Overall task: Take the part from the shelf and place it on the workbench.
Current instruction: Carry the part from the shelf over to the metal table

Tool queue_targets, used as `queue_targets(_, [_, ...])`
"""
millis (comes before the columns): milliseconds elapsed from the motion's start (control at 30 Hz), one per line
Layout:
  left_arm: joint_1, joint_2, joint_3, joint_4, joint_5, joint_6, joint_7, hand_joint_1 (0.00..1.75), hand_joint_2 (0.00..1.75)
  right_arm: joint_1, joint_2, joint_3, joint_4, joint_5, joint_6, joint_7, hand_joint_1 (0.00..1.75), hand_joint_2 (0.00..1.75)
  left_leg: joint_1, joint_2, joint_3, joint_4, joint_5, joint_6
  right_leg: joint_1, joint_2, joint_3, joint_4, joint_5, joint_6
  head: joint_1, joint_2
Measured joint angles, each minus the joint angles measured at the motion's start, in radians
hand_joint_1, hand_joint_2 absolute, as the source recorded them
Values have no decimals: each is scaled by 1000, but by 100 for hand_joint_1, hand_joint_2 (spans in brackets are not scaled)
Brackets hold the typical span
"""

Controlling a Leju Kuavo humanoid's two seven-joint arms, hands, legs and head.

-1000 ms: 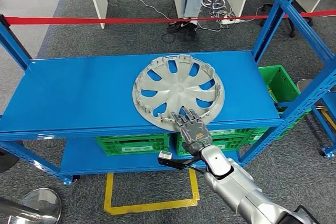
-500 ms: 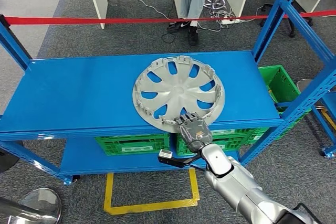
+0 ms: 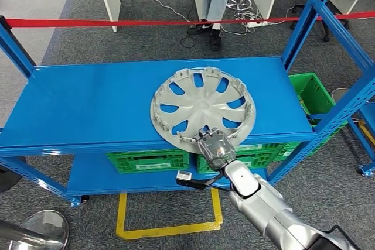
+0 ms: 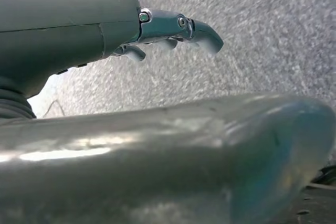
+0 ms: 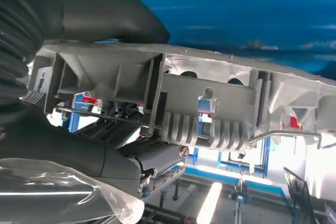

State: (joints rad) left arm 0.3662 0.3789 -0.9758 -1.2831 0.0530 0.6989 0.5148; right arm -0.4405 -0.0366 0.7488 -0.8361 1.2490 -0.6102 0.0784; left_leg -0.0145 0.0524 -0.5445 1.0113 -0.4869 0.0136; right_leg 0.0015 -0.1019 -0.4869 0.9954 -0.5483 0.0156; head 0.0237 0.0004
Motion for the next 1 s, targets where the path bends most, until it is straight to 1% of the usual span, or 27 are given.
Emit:
queue_targets(167, [25, -4, 35, 0, -85, 0, 17, 0, 0, 23, -2, -13, -75, 23, -54, -17, 175, 175, 0, 0, -1, 0, 0, 0, 0, 1, -1, 0, 0, 0, 0, 0])
queue_targets(367, [63, -9, 95, -10, -113, 0, 34, 0, 0, 56, -17, -38, -286, 65, -62, -55, 175, 175, 0, 0, -2, 0, 0, 0, 0, 1, -3, 0, 0, 0, 0, 0])
queue_targets(500, [69, -12, 110, -12, -113, 0, 34, 0, 0, 60, -24, -40, -372, 75, -66, -67, 175, 175, 0, 0, -2, 0, 0, 0, 0, 0, -3, 0, 0, 0, 0, 0])
queue_targets(600, [73, -14, 118, -12, -111, 0, 35, 0, 0, 69, -33, -43, -448, 93, -68, -92, 175, 175, 0, 0, -3, 0, 0, 0, 1, 1, -3, 0, 0, 0, 0, 0])
queue_targets(667, [73, -9, 119, -17, -111, 0, 50, 0, 87, 68, -39, -45, -506, 106, -70, -109, 175, 175, 0, 0, -3, 0, 0, 0, 1, 1, -3, 0, 0, 0, 0, 0])
queue_targets(733, [78, 9, 116, -36, -115, 0, 76, 0, 175, 62, -46, -41, -566, 113, -73, -118, 175, 175, 0, 0, -3, 0, 0, 0, 1, 1, -3, 0, 0, 0, 0, 0])
queue_targets(867, [82, 49, 105, -72, -118, 0, 98, 0, 175, 45, -62, -20, -662, 122, -82, -119, 175, 175, 0, 0, -3, 0, 0, 0, 0, 1, -3, 0, 0, 0, 0, 0])
queue_targets(1000, [77, 62, 91, -79, -111, 0, 99, 0, 175, 33, -82, -1, -719, 127, -84, -118, 175, 175, 0, 0, -2, 0, 0, 0, 1, 1, -3, 0, 0, 0, 0, 0])
